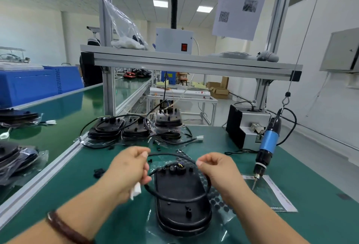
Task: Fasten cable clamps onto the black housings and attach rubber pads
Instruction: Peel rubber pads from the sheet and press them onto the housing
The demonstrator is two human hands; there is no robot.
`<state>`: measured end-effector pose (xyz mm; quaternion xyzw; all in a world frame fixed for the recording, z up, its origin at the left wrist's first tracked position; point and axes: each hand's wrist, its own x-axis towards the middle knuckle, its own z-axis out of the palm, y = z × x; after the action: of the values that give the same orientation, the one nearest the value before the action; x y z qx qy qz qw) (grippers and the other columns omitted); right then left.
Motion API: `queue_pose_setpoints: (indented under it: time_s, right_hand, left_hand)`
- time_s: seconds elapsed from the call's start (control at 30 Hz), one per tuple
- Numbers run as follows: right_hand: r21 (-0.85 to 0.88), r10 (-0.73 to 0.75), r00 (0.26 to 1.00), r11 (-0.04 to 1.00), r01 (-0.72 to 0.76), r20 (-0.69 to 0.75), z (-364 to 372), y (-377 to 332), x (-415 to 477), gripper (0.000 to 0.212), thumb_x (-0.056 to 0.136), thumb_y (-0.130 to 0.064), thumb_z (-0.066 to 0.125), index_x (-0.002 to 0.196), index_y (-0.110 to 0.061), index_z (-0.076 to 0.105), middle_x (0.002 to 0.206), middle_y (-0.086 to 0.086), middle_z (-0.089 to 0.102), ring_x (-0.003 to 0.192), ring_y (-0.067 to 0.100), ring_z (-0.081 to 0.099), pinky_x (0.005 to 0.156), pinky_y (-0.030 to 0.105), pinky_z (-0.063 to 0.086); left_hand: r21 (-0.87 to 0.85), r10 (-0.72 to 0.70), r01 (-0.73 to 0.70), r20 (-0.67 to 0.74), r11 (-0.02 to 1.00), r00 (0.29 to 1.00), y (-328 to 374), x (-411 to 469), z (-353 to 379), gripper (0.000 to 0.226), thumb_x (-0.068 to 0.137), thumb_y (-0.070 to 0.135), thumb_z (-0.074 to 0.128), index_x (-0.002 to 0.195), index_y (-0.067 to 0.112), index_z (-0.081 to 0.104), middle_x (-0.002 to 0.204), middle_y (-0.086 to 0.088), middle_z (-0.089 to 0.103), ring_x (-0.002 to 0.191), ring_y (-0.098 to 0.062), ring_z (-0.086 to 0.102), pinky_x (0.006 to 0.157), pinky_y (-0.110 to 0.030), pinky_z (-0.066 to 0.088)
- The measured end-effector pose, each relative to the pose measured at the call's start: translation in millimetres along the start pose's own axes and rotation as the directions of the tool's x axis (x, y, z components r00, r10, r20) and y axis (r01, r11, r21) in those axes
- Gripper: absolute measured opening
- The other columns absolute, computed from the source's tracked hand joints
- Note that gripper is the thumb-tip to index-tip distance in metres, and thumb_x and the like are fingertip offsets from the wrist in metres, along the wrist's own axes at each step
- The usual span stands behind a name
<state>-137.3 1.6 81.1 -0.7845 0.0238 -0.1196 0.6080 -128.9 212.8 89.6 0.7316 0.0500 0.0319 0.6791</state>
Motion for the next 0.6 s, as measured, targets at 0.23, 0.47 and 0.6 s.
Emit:
queue_pose_setpoints:
  time_s: [0.23, 0.47, 0.6]
  right_hand:
    - [-0.084, 0.099, 0.993, 0.992, -0.093, 0.066, -2, 23, -21, 0.026, 0.097, -0.018, 0.055, 0.120, -0.019, 0.067, 0.117, -0.016, 0.065, 0.108, 0.003, 0.059, 0.100, 0.025, 0.044]
    - [0.012, 0.166, 0.986, 0.986, -0.166, -0.014, 12, 35, -28, 0.037, 0.100, -0.010, 0.044, 0.134, -0.020, 0.057, 0.136, -0.005, 0.057, 0.115, 0.011, 0.058, 0.108, 0.035, 0.042]
    - [0.154, 0.216, 0.974, 0.967, -0.203, -0.070, 18, 33, -22, 0.038, 0.098, -0.001, 0.043, 0.117, -0.024, 0.067, 0.116, -0.003, 0.069, 0.098, 0.020, 0.068, 0.097, 0.043, 0.052]
  left_hand:
    - [-0.194, -0.219, 0.198, -0.095, 0.961, 0.971, -33, -30, 29, 0.031, 0.101, 0.008, 0.038, 0.124, 0.015, 0.057, 0.129, -0.007, 0.055, 0.111, -0.018, 0.052, 0.096, -0.031, 0.041]
    - [-0.382, -0.332, 0.306, -0.001, 0.872, 0.943, -21, -39, 28, 0.042, 0.101, 0.002, 0.035, 0.141, 0.010, 0.042, 0.143, -0.011, 0.045, 0.126, -0.032, 0.047, 0.103, -0.049, 0.042]
    - [-0.476, -0.297, 0.255, -0.014, 0.841, 0.955, -18, -44, 25, 0.033, 0.100, 0.003, 0.041, 0.129, 0.009, 0.056, 0.102, -0.007, 0.063, 0.075, -0.020, 0.057, 0.054, -0.032, 0.049]
